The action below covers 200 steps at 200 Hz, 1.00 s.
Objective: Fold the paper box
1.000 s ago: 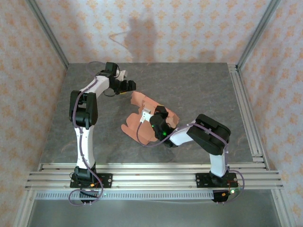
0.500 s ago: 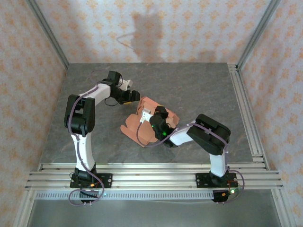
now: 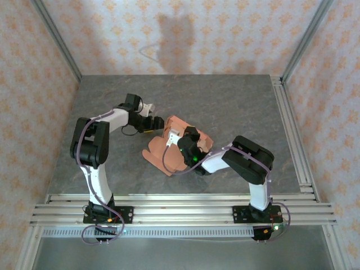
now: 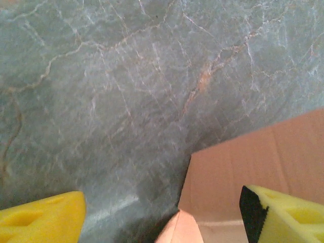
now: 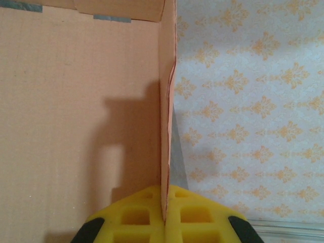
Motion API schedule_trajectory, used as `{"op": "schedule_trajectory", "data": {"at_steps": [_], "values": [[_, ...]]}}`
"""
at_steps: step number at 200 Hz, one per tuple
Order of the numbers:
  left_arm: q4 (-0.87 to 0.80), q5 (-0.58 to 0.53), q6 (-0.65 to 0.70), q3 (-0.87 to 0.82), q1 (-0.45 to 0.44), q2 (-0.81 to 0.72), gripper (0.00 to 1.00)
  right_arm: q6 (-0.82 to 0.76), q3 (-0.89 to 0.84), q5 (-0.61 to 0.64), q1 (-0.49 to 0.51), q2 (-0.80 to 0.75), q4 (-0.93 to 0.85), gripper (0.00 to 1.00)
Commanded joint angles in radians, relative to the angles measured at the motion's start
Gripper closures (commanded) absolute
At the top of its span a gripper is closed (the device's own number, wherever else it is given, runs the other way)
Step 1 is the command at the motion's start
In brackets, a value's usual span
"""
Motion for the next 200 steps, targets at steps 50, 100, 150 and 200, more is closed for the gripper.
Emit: {"op": "schedule_trajectory", "data": {"at_steps": [50, 100, 150, 200], "values": [[0.074, -0.044, 0.086, -0.089, -0.005, -0.136, 0.16, -0.021, 0.011, -0.015, 0.007, 0.002, 0.009, 1.00], [0.091, -0.019, 0.106, -0.153, -0.005, -0.198, 0.16, 0.033, 0.012, -0.046, 0.007, -0.042, -0.096, 1.00], [0.082, -0.021, 0.116, -0.166, -0.013, -0.206, 0.15, 0.156, 0.029, -0.116, 0.007, -0.104, -0.254, 1.00], [0.064, -0.024, 0.131, -0.155, -0.027, -0.186, 0.16, 0.183, 0.053, -0.123, 0.007, -0.124, -0.303, 1.00]]}}
